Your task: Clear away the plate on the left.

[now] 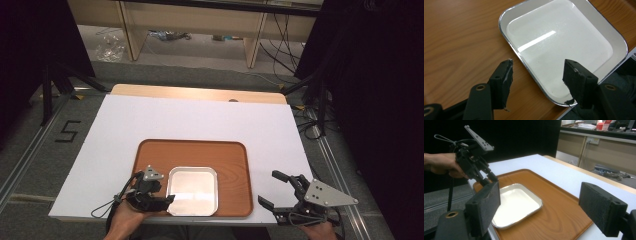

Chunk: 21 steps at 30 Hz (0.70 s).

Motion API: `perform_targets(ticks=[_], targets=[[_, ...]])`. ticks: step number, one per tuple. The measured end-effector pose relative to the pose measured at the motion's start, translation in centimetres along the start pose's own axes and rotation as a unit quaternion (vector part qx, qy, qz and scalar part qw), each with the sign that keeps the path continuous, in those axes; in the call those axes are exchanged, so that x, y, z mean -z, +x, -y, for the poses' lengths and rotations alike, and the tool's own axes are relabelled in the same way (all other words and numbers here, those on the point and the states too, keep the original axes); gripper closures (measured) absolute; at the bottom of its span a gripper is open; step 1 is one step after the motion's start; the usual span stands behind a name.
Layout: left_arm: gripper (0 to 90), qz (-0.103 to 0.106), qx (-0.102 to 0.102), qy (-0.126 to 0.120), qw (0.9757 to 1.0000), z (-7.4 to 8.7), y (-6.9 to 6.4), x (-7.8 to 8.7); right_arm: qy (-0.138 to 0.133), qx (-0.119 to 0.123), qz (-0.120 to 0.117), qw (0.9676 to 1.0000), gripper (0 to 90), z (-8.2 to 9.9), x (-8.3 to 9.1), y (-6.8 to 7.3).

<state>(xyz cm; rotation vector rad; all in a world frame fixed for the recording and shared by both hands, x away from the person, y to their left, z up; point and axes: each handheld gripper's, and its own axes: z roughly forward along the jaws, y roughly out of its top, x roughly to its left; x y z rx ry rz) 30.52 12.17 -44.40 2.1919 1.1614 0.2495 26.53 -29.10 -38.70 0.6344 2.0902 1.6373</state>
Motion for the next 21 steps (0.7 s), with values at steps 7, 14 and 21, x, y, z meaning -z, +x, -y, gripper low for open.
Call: perform_targets(ticks=[7, 14, 21], targets=[[37.8, -0.007, 0.007, -0.034, 0.9994, -0.1, 0.1, 0.5, 0.001, 0.003, -0.001, 1.0000, 18.5, 0.0, 0.0, 0.0], [34.8, -0.014, -0.006, -0.055, 0.9984, -0.3, 0.6, 2.0, -0.003, 0.001, -0.002, 1.0000, 18.5, 0.0, 0.0, 0.0], [28.8, -0.019, 0.017, -0.096, 0.9950, -0.3, 0.4, 2.5, -0.001, 0.000, -0.001, 1.0000, 18.5, 0.0, 0.0, 0.0]])
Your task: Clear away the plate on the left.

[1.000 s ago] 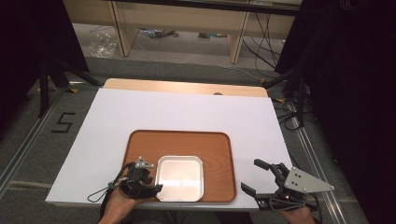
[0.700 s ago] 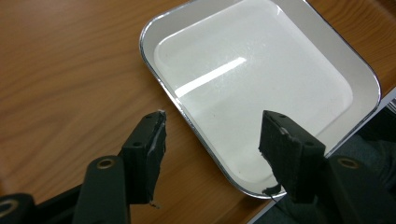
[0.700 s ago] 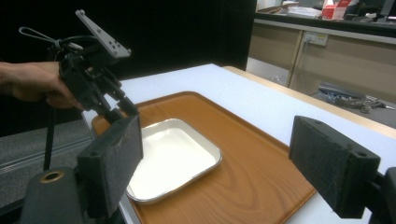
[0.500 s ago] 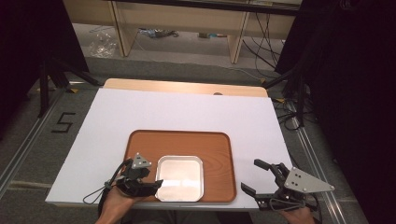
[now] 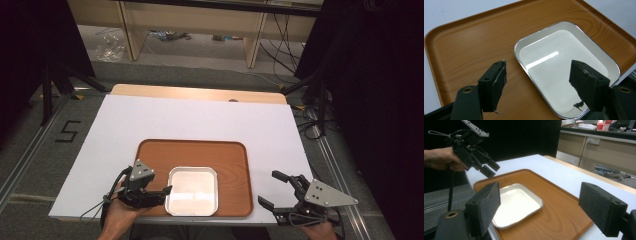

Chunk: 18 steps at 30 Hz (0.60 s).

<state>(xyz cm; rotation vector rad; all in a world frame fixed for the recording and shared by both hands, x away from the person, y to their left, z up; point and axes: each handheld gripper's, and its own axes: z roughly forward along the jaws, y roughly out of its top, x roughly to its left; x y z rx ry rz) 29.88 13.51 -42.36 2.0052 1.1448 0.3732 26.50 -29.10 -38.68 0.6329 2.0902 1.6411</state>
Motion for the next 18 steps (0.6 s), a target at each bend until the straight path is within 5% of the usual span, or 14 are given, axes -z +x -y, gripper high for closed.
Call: perform_targets(ticks=[6, 9, 18], targets=[[23.1, -0.007, -0.011, -0.013, 0.9998, 0.0, 0.4, 0.8, 0.000, 0.000, -0.001, 1.0000, 18.4, 0.0, 0.0, 0.0], [21.1, -0.011, 0.017, -0.054, 0.9983, 0.0, 0.3, 1.4, -0.006, 0.002, 0.001, 1.0000, 18.4, 0.0, 0.0, 0.0], [17.8, -0.009, 0.011, -0.107, 0.9942, 0.4, 0.2, 2.9, -0.005, 0.003, -0.002, 1.0000, 18.3, 0.0, 0.0, 0.0]])
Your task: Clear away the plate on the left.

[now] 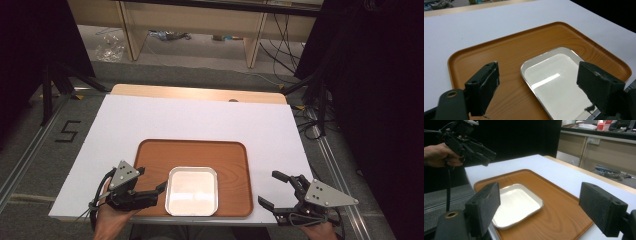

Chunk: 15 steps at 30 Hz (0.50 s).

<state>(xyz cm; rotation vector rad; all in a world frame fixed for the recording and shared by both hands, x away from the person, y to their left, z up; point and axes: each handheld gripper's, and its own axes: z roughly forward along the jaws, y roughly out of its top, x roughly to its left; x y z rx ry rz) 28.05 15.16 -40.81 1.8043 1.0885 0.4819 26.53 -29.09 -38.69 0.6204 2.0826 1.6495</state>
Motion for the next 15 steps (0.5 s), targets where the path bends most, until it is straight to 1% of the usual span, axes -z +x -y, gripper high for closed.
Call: perform_targets(ticks=[2, 3, 4, 5, 6, 7, 8, 9, 10, 12, 13, 15], targets=[[17.8, 0.002, -0.003, -0.003, 1.0000, 0.0, 0.0, 0.1, -0.001, -0.001, 0.003, 1.0000, 18.3, 0.0, 0.0, 0.0], [17.8, 0.001, -0.007, -0.009, 0.9999, 0.0, -0.1, 0.4, -0.001, -0.002, 0.002, 1.0000, 18.3, 0.0, 0.0, 0.0], [17.8, 0.000, -0.005, -0.012, 0.9999, 0.0, -0.2, 0.5, -0.002, -0.005, -0.003, 1.0000, 18.3, 0.0, -0.1, 0.0], [17.8, -0.001, -0.010, -0.015, 0.9998, 0.1, -0.3, 0.8, 0.000, 0.000, 0.001, 1.0000, 18.3, 0.0, 0.0, 0.0], [17.8, -0.001, -0.010, -0.015, 0.9998, 0.1, -0.3, 0.8, 0.000, 0.000, 0.001, 1.0000, 18.3, 0.0, 0.0, 0.0], [17.7, 0.000, -0.016, -0.023, 0.9996, 0.1, -0.5, 1.1, 0.000, -0.004, 0.002, 1.0000, 18.3, 0.0, 0.0, 0.0], [17.6, 0.000, -0.016, -0.023, 0.9996, 0.1, -0.5, 1.1, 0.000, -0.003, 0.003, 1.0000, 18.3, 0.0, 0.0, 0.0], [17.6, 0.002, -0.020, -0.030, 0.9994, 0.2, -0.7, 1.4, -0.002, -0.005, -0.003, 1.0000, 18.3, 0.0, 0.0, 0.0], [17.6, 0.002, -0.020, -0.030, 0.9994, 0.2, -0.7, 1.4, 0.001, -0.001, 0.001, 1.0000, 18.3, 0.0, 0.0, 0.0], [17.6, 0.004, -0.023, -0.034, 0.9992, 0.2, -0.9, 1.6, -0.001, 0.000, -0.001, 1.0000, 18.3, 0.0, 0.0, 0.0], [17.6, 0.005, -0.031, -0.038, 0.9988, 0.3, -1.0, 1.9, 0.000, -0.002, 0.002, 1.0000, 18.3, 0.0, 0.0, 0.0], [17.6, 0.006, -0.031, -0.043, 0.9986, 0.3, -1.2, 2.1, 0.001, -0.004, 0.000, 1.0000, 18.3, 0.0, 0.0, 0.0]])
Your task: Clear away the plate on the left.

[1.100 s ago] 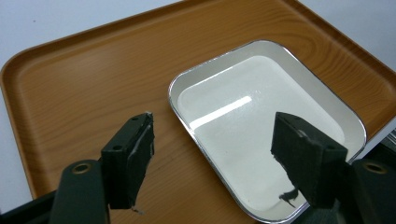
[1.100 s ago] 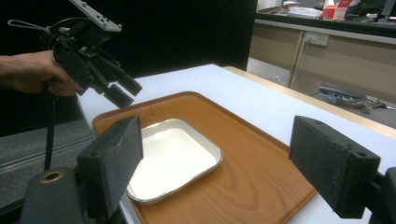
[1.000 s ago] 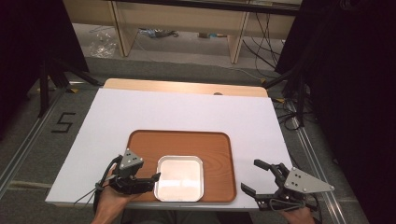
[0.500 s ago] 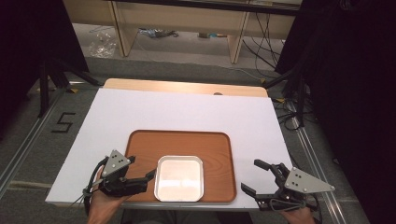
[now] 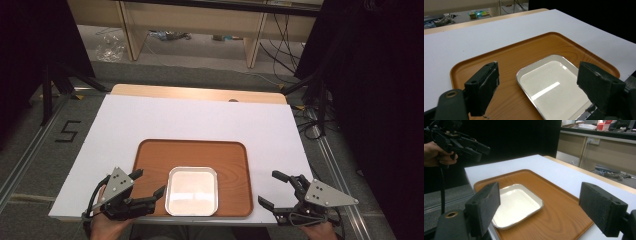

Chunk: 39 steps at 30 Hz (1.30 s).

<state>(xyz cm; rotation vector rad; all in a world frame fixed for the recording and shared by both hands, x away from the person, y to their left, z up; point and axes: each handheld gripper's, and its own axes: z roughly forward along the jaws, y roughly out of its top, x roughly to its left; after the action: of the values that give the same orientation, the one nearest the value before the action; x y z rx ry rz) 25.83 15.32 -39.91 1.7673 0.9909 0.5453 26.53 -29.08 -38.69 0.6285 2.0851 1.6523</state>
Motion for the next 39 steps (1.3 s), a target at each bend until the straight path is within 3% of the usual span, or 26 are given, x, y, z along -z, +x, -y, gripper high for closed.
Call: perform_targets(ticks=[10, 20, 34, 39], targets=[[17.6, 0.005, -0.009, -0.029, 0.9995, 0.1, -1.1, 1.2, 0.001, 0.000, 0.003, 1.0000, 18.3, 0.0, 0.0, 0.0], [17.8, -0.004, -0.013, -0.050, 0.9986, 0.3, -1.7, 2.7, 0.002, 0.004, -0.004, 1.0000, 18.3, 0.0, 0.0, 0.0], [17.4, -0.010, 0.013, -0.052, 0.9985, 0.8, -1.5, 3.5, -0.002, 0.001, -0.001, 1.0000, 18.3, -0.1, 0.0, 0.1], [17.5, -0.010, 0.007, -0.050, 0.9987, 0.9, -1.5, 3.4, -0.004, 0.002, -0.002, 1.0000, 18.3, -0.1, 0.0, 0.1]])
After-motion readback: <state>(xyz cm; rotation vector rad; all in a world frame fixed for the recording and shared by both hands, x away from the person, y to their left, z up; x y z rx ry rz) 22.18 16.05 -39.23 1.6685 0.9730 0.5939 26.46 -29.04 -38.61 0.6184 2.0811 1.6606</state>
